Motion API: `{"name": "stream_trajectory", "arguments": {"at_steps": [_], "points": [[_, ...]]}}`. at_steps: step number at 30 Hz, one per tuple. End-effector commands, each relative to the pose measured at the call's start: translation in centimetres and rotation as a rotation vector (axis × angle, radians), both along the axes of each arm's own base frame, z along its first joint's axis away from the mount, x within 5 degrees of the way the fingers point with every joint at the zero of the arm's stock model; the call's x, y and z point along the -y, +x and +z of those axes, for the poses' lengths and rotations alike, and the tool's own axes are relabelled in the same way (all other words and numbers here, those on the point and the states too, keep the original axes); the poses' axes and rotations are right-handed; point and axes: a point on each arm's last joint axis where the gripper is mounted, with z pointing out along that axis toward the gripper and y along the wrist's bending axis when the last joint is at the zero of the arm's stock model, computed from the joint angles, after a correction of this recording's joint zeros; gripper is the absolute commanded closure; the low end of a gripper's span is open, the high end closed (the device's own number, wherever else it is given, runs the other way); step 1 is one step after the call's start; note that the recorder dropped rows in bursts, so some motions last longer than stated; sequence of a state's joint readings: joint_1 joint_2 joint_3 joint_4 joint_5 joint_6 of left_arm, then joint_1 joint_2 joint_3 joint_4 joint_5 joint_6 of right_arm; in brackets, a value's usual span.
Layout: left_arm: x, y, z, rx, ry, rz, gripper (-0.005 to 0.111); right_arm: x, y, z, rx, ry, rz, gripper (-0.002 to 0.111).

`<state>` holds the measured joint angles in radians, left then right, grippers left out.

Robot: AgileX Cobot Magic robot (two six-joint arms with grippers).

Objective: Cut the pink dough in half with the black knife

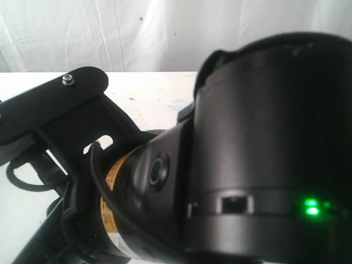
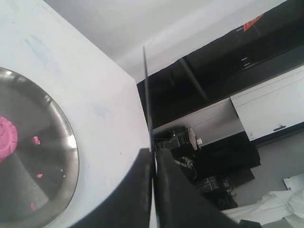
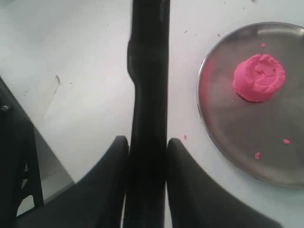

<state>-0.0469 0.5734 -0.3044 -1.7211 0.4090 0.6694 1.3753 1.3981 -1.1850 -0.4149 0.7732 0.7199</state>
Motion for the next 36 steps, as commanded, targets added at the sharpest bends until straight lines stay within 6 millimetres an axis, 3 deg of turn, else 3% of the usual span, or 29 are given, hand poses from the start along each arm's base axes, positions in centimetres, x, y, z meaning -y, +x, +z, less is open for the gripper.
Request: {"name": "stream_trajectory", "arguments": {"at_steps": [1, 3, 10, 13, 20, 24, 29, 36], "points": [[-0.1, 0.1, -0.1, 0.006, 0.002, 0.018, 0.107, -0.1, 0.0, 0.9, 0.034, 0.054, 0.023, 0.101], [-0.1, 0.1, -0.1, 0.006, 0.002, 0.018, 0.107, -0.2, 0.0, 1.0, 0.034, 0.07, 0.03, 0.098], [-0.1, 0.1, -0.1, 0.006, 0.002, 0.018, 0.107, -0.4, -0.1, 1.1, 0.037, 0.087, 0.037, 0.059], [-0.1, 0.1, -0.1, 0.006, 0.002, 0.018, 0.107, -0.4, -0.1, 1.1, 0.037, 0.089, 0.038, 0.051], [0.0, 0.1, 0.4, 0.047, 0.03, 0.003, 0.107, 1.3, 0.2, 2.4, 0.091, 0.072, 0.017, 0.051], [0.6, -0.3, 2.4, 0.174, 0.079, -0.085, 0.107, 4.6, 0.8, 4.2, 0.132, 0.017, 0.001, 0.051], [1.4, -0.8, 4.1, 0.239, 0.224, -0.209, 0.107, 8.5, -0.1, 6.1, 0.082, -0.001, 0.114, 0.052], [2.0, -0.4, 5.4, 0.273, 0.267, -0.313, 0.107, 9.5, -1.2, 6.5, 0.013, 0.037, 0.292, 0.057]]}}
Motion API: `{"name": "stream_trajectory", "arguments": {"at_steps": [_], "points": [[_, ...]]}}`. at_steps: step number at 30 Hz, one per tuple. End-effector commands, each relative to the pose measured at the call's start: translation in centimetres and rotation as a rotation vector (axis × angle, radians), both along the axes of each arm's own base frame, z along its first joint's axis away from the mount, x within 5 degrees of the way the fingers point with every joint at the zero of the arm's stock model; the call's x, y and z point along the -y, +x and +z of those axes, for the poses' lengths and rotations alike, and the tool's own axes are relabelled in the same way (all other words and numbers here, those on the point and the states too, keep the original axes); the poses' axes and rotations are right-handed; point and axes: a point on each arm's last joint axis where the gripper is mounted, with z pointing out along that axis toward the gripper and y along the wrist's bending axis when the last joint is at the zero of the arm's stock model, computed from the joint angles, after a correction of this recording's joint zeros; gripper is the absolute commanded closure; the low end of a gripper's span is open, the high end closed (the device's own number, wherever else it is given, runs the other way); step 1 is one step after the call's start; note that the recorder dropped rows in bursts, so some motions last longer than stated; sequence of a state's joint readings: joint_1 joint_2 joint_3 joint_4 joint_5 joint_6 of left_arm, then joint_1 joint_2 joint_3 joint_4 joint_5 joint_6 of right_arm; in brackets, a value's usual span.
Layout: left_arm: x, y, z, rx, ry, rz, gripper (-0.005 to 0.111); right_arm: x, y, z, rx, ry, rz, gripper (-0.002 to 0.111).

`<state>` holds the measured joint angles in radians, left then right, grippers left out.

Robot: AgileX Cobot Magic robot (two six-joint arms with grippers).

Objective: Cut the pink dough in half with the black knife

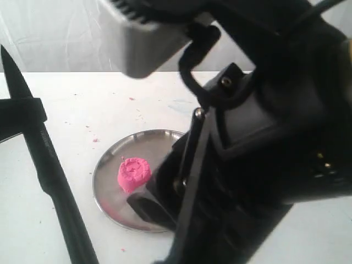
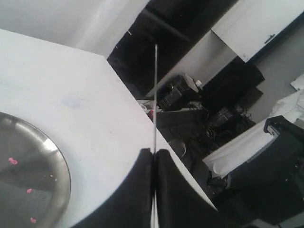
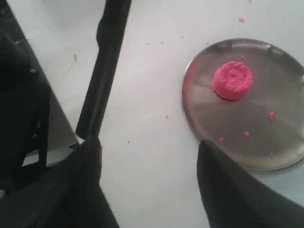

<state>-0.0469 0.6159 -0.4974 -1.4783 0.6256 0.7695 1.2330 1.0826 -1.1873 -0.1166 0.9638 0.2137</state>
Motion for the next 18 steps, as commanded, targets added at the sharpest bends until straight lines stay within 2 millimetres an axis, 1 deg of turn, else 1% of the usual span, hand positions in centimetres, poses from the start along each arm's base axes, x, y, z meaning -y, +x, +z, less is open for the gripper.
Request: {"name": "stream_trajectory", "arguments": {"at_steps": [1, 3, 7, 14, 16, 18], "points": [[0.5, 0.1, 0.9, 0.025, 0.002, -0.086, 0.107, -0.1, -0.9, 0.0, -0.06, 0.018, 0.153, 0.059], [0.8, 0.2, 1.1, 0.039, 0.022, -0.134, 0.107, -0.4, -1.0, 0.1, -0.066, 0.044, 0.172, 0.062], [0.9, 0.5, 0.8, 0.002, 0.057, -0.155, 0.107, -0.6, -0.1, 0.7, -0.024, 0.121, 0.07, 0.062], [0.4, 1.2, 0.4, -0.027, 0.099, -0.067, 0.107, -0.6, 0.0, 1.0, -0.025, 0.157, 0.042, 0.062], [0.2, 1.4, 0.4, -0.023, 0.101, -0.029, 0.107, -0.5, 0.3, 1.0, 0.014, 0.14, 0.037, 0.062], [-0.1, 1.9, 0.3, -0.027, 0.106, 0.014, 0.107, -0.1, 1.1, 0.9, 0.086, 0.099, 0.012, 0.062]]}}
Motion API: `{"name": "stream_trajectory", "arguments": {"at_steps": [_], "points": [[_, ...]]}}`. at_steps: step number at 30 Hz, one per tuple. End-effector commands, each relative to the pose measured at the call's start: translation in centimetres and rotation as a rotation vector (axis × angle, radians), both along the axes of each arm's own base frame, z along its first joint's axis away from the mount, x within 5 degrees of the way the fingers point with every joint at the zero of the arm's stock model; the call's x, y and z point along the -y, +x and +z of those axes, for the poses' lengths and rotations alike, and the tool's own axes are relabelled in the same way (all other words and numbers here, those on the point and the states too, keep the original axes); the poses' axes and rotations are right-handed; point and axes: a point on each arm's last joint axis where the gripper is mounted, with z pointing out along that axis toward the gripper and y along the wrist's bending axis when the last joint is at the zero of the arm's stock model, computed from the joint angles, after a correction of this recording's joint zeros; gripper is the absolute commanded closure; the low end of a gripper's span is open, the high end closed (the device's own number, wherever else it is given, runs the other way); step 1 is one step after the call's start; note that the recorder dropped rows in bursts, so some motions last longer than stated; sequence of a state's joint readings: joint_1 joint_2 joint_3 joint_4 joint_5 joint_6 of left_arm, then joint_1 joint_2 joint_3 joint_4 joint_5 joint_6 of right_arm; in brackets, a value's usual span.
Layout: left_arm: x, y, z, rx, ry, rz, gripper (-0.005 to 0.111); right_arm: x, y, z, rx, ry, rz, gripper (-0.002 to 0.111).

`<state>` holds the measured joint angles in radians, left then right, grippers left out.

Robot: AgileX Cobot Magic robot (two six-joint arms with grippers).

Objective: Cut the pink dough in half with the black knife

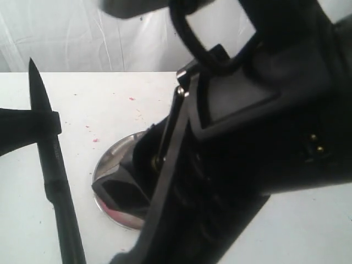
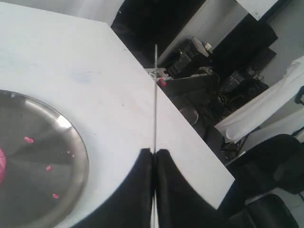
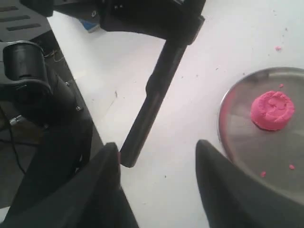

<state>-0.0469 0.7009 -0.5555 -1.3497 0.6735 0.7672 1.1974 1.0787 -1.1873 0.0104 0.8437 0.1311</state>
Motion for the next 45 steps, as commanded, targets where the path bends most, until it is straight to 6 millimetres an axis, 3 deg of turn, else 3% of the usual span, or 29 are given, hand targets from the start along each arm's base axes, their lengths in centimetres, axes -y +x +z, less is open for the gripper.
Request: {"name": "stream_trajectory", "arguments": {"at_steps": [1, 5, 11, 15, 20, 23, 28, 32, 45], "points": [[-0.5, 0.9, 0.2, 0.0, -0.016, 0.094, 0.107, 0.8, 1.4, 0.0, 0.14, -0.062, -0.06, 0.062], [-1.1, 2.9, 0.1, -0.006, 0.079, 0.159, 0.107, 1.9, 2.7, -0.7, 0.229, -0.202, -0.122, 0.062], [-1.7, 6.7, 0.6, -0.065, 0.143, 0.154, 0.107, 4.2, 5.3, -3.4, 0.319, -0.437, -0.276, 0.062], [-2.3, 8.4, 1.0, -0.114, 0.134, 0.092, 0.107, 5.9, 7.5, -5.0, 0.312, -0.468, -0.382, 0.062], [-2.6, 8.7, 1.4, -0.09, 0.131, -0.017, 0.107, 5.8, 9.1, -5.9, 0.229, -0.238, -0.291, 0.062], [-2.2, 8.6, 1.8, -0.044, 0.092, -0.07, 0.107, 4.3, 9.0, -6.4, 0.106, -0.064, -0.111, 0.062], [-1.5, 8.2, 2.7, 0.043, -0.013, -0.187, 0.107, 2.2, 9.9, -8.7, -0.062, 0.082, 0.164, 0.062], [-1.2, 7.6, 3.5, 0.117, -0.07, -0.257, 0.107, 0.9, 11.2, -9.8, -0.119, 0.207, 0.248, 0.062], [-1.0, 7.1, 4.8, 0.183, -0.2, -0.313, 0.107, -0.6, 11.3, -8.8, -0.099, 0.496, 0.414, 0.055]]}}
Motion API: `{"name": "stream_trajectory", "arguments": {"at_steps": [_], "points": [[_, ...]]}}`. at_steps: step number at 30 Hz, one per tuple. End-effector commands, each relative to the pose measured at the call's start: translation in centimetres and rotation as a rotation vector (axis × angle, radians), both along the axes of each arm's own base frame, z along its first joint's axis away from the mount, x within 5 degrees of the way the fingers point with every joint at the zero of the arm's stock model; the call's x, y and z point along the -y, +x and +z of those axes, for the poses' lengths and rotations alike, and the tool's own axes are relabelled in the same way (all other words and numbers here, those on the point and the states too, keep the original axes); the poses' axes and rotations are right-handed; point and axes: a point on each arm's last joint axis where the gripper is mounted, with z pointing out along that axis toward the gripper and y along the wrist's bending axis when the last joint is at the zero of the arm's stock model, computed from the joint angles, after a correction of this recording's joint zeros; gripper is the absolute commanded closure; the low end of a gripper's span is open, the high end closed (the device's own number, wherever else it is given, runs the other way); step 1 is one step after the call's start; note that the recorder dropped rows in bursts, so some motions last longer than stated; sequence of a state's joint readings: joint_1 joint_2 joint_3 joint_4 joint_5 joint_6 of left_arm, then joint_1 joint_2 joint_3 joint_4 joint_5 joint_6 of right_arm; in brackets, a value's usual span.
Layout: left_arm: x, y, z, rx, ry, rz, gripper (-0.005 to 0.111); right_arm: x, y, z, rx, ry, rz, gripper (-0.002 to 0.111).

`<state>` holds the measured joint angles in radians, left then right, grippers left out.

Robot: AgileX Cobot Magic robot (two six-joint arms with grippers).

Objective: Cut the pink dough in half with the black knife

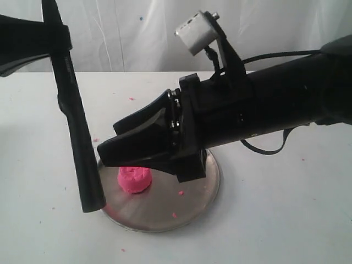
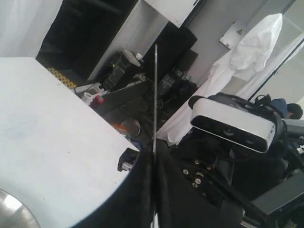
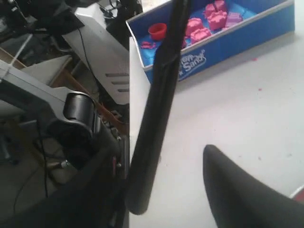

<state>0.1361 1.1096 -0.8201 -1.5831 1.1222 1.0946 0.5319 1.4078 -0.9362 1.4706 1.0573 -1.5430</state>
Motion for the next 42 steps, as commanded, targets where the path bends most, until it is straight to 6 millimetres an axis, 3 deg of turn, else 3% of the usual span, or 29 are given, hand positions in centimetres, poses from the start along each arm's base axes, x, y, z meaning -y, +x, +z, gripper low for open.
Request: {"name": "stream_trajectory", "arguments": {"at_steps": [1, 9, 19, 23, 27, 42], "points": [[0.1, -0.6, 0.9, 0.034, -0.067, -0.061, 0.107, -0.1, -0.4, 0.9, 0.007, 0.119, 0.058, 0.055], [0.1, -0.7, 1.4, 0.042, -0.126, -0.069, 0.107, -0.3, -0.1, 1.0, -0.008, 0.157, 0.036, 0.055], [1.4, -1.1, 1.5, 0.041, -0.135, -0.137, 0.107, -1.0, 1.1, -0.5, -0.091, 0.166, 0.022, 0.055], [1.5, -1.2, 1.2, 0.037, -0.107, -0.145, 0.107, -1.0, 1.2, -0.5, -0.095, 0.17, 0.013, 0.056], [1.5, -1.2, 1.3, 0.038, -0.111, -0.144, 0.107, -1.0, 1.2, -0.5, -0.094, 0.169, 0.012, 0.064], [1.4, -1.1, 1.6, 0.048, -0.153, -0.134, 0.107, -0.9, 0.8, -0.8, -0.135, 0.137, 0.055, 0.061]]}}
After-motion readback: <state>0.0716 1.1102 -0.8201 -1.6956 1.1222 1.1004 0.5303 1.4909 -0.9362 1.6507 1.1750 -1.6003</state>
